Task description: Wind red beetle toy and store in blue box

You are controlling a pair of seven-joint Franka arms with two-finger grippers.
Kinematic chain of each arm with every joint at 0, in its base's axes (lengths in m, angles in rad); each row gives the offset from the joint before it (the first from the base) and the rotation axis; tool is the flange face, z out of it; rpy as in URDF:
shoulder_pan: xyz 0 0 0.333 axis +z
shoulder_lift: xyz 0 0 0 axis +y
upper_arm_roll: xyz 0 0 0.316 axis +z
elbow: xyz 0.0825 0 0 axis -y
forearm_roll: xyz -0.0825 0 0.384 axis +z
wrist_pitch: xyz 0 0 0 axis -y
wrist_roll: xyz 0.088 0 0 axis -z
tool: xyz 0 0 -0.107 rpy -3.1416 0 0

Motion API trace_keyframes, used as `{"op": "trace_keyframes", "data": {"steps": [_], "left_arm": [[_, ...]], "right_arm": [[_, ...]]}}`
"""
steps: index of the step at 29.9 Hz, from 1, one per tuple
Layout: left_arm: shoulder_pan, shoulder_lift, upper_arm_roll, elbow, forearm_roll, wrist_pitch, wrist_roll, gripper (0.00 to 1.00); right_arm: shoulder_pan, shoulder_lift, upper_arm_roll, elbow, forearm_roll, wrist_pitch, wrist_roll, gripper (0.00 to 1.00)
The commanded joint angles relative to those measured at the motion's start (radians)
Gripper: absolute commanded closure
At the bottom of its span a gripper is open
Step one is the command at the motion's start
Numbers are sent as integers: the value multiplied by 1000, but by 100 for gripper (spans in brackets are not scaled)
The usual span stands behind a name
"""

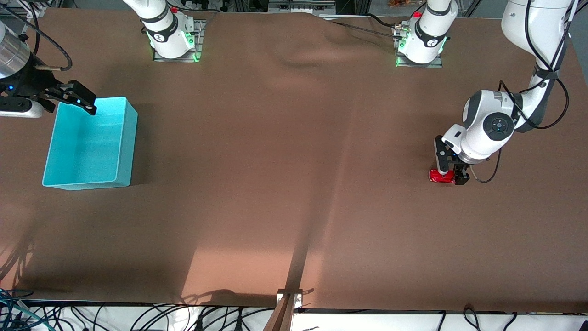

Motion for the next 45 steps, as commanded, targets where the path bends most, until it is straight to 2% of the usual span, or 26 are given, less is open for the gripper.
{"op": "trace_keyframes", "data": {"steps": [1, 6, 9, 12, 14, 17, 19, 23, 26, 38, 45], "left_arm": [[5, 13, -2, 17, 64, 26, 14, 0], [5, 41, -2, 17, 65, 64, 14, 0], [7, 49, -2, 17, 65, 72, 14, 4], [7, 50, -2, 19, 65, 72, 14, 21], [7, 52, -2, 20, 67, 72, 14, 38], [7, 56, -2, 20, 65, 72, 14, 58], [5, 58, -2, 22, 65, 72, 14, 67], [5, 58, -2, 26, 83, 72, 16, 76], [5, 59, -4, 28, 114, 72, 14, 81], [13, 88, -4, 35, 116, 73, 16, 81], [69, 148, -5, 81, 114, 73, 66, 81]], "right_arm": [[1, 3, 2, 14, -16, -1, 9, 0], [1, 3, 2, 14, -16, -1, 9, 0], [1, 3, 2, 14, -14, -1, 9, 0], [1, 3, 2, 14, -14, -1, 9, 0], [1, 3, 2, 14, -14, -1, 9, 0], [1, 3, 2, 12, -14, -2, 9, 0], [1, 3, 2, 12, -14, -1, 9, 0], [1, 3, 2, 14, -13, -1, 9, 0], [1, 3, 2, 14, -13, -1, 9, 0], [1, 3, 2, 14, -13, -2, 9, 0], [1, 3, 2, 12, -11, -1, 9, 0]]}}
